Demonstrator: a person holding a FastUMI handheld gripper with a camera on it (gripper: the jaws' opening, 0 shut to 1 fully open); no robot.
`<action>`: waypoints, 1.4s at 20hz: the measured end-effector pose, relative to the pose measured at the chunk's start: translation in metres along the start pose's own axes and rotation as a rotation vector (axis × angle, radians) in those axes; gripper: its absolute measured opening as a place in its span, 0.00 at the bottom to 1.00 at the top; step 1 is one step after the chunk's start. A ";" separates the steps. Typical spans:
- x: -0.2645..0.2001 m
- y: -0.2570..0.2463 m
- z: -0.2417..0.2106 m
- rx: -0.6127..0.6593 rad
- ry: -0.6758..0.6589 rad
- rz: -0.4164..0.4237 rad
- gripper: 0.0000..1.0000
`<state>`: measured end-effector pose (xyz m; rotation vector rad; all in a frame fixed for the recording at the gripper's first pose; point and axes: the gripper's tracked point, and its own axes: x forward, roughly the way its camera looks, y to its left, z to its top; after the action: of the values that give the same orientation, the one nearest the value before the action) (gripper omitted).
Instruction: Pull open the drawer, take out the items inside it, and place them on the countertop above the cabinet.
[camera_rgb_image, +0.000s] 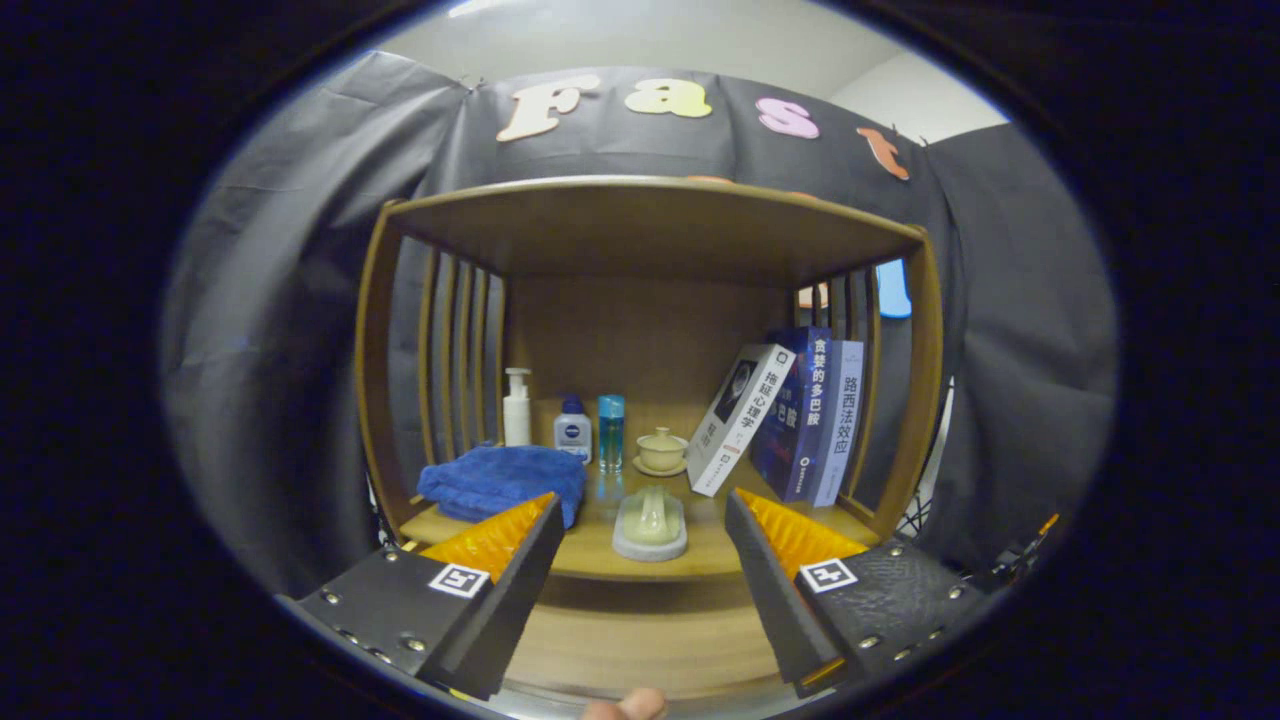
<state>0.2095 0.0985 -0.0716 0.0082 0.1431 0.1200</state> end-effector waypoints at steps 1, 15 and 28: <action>-0.015 0.007 -0.004 -0.006 -0.002 0.010 0.97; -0.091 0.009 -0.136 0.072 0.104 0.009 0.97; -0.069 0.001 -0.185 0.110 0.150 -0.024 0.97</action>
<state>0.1154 0.0906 -0.2453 0.1069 0.2995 0.0887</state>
